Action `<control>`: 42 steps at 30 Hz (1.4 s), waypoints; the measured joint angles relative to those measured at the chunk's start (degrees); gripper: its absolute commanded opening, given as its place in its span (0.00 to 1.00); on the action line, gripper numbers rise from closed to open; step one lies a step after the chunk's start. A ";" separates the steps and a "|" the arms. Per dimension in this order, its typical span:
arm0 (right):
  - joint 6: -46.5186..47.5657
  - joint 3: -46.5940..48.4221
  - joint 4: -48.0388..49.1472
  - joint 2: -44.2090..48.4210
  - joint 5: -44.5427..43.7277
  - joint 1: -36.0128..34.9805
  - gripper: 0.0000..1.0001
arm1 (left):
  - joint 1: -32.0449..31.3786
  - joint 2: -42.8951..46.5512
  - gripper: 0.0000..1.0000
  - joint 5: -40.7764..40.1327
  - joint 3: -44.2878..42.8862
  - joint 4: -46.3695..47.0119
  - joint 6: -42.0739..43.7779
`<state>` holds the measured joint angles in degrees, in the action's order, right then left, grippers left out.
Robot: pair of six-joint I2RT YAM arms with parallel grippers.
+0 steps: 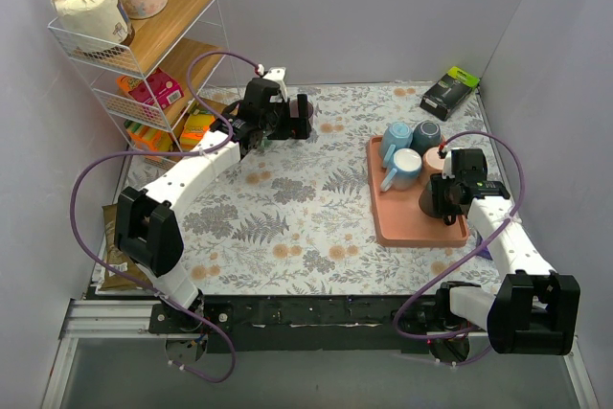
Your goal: Turn the mug right side up
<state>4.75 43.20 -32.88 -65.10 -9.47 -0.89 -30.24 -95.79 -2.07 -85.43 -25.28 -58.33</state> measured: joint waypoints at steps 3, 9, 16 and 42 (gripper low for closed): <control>-0.04 0.00 0.00 0.02 0.26 0.02 0.54 | 0.00 0.00 0.98 0.02 0.35 0.04 0.00; -1.42 0.00 0.09 0.22 1.38 0.07 0.56 | 0.00 0.00 0.98 0.46 0.63 0.07 -0.02; -2.95 -0.04 -0.07 0.37 1.20 0.07 0.42 | 0.00 0.02 0.98 0.83 1.09 0.22 -0.04; -8.39 5.66 -6.97 2.84 7.39 0.13 0.01 | 0.00 0.02 0.98 3.67 1.64 0.24 -2.56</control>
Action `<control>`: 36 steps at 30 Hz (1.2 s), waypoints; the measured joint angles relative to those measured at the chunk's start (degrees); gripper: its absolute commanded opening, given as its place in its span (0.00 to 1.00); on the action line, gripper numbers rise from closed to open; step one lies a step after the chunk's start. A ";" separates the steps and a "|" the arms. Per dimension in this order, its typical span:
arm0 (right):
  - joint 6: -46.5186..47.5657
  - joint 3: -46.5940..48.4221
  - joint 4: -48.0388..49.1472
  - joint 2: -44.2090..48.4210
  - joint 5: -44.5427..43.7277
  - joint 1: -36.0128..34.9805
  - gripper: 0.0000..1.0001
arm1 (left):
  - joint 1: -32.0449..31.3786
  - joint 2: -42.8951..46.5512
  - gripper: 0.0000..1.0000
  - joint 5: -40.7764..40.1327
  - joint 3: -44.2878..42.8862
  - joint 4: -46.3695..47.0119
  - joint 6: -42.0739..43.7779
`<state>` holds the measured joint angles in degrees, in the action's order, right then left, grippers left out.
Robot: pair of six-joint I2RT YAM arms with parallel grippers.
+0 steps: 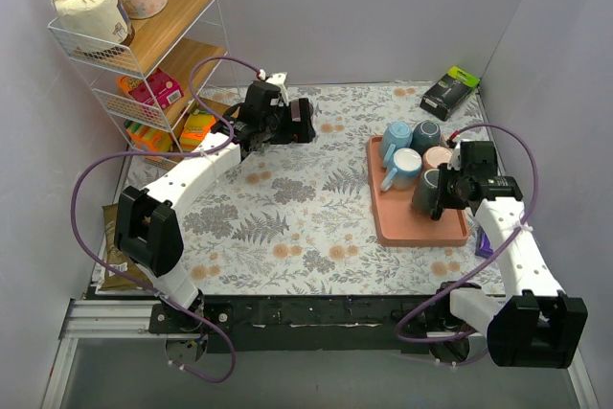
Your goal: Turn the mug right side up
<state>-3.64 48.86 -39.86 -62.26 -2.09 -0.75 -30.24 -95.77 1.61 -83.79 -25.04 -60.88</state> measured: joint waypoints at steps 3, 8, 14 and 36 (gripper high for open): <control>-2.47 2.97 -1.81 2.91 3.54 0.00 0.01 | 0.00 0.09 0.98 1.38 0.00 0.04 -0.96; -7.34 6.97 -2.40 6.56 9.40 0.00 0.01 | 0.02 0.85 0.98 5.03 0.00 0.37 -2.73; -17.53 6.82 0.11 9.40 16.90 0.00 0.01 | 0.02 3.80 0.98 14.58 2.12 4.68 -4.85; -54.27 -0.63 43.45 9.38 31.08 -3.67 0.01 | -1.70 5.73 0.98 48.63 13.38 51.15 -40.30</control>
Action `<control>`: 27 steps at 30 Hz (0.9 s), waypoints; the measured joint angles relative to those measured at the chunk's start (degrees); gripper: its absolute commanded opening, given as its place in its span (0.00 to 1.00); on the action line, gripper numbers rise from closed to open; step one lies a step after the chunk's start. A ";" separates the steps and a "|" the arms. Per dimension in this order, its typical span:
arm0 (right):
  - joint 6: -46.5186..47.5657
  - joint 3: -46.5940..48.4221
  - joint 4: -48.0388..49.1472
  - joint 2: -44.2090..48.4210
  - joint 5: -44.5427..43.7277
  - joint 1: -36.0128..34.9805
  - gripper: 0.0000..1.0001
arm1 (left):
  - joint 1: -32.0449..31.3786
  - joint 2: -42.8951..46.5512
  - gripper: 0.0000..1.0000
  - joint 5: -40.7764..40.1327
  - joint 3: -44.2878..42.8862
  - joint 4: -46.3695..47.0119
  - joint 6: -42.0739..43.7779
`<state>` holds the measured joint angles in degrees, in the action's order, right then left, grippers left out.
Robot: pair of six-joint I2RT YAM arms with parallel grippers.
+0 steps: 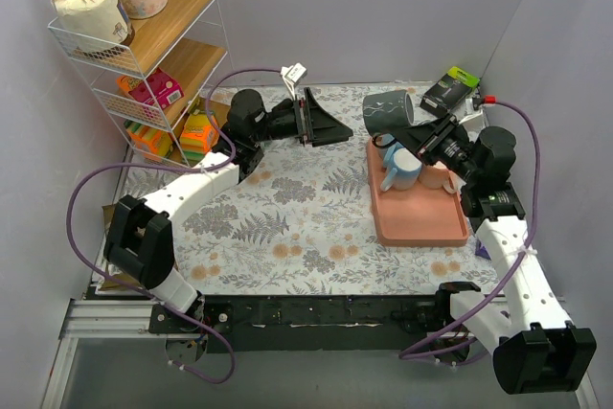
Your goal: Turn the mug right side up
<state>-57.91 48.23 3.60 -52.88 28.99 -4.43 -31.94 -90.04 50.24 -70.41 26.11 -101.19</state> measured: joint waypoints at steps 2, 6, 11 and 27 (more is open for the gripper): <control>-1.64 -0.02 2.36 -0.42 -0.87 -1.68 0.01 | -0.74 -0.87 0.97 0.39 0.00 3.19 -2.32; -4.48 -0.02 7.85 -1.64 -3.02 -4.98 0.01 | -2.45 -2.93 0.93 0.02 0.00 6.38 -5.60; -7.21 -0.13 14.53 -3.21 -4.87 -7.80 0.01 | -3.43 -3.65 0.87 -1.73 -0.22 5.14 -5.75; -9.57 -6.16 31.74 -6.71 -4.44 -11.04 0.01 | -3.43 -9.31 0.41 -3.30 -2.84 11.87 -12.68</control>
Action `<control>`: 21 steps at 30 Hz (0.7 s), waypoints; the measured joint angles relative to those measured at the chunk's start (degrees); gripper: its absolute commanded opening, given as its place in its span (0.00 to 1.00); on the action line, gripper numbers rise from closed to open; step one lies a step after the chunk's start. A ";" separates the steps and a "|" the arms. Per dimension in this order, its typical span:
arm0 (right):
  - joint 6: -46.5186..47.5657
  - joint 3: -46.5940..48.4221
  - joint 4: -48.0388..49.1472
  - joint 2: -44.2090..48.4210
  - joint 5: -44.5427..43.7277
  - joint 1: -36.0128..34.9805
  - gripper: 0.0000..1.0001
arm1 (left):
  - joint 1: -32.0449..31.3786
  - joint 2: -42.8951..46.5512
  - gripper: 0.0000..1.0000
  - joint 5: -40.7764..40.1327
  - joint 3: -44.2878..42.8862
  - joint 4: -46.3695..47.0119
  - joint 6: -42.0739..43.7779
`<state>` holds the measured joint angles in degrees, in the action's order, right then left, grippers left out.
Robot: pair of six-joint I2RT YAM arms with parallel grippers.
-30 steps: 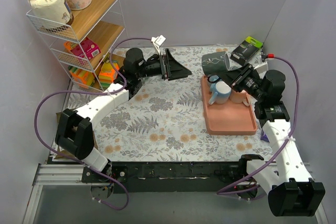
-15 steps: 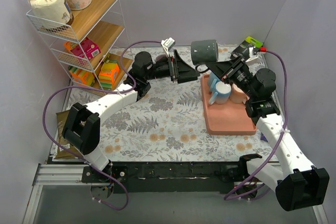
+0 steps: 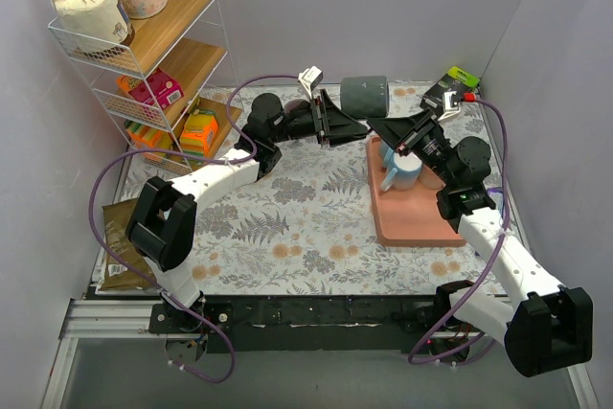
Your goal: Turn the mug right side up
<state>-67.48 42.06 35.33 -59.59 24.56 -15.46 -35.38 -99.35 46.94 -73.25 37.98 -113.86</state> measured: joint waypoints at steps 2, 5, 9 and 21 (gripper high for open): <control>-0.13 -0.98 1.92 -0.02 -0.31 -0.07 0.01 | 0.00 -0.11 0.30 -0.02 0.00 -0.13 -0.42; -0.13 -1.84 4.33 -0.02 -0.90 -0.04 0.01 | 0.00 -0.11 0.21 -0.42 -0.07 0.02 -0.59; -0.26 -2.56 6.16 -0.02 -1.44 -0.07 0.01 | 0.04 -0.11 0.00 -0.68 -0.28 0.46 -0.57; 3.30 -2.56 2.01 0.59 -2.19 -0.33 0.43 | 0.04 0.55 0.00 -1.84 -0.81 -5.68 2.80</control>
<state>-64.18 39.51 37.34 -59.00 22.37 -15.79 -35.33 -98.80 45.10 -74.06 32.29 -111.07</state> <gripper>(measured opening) 0.260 0.199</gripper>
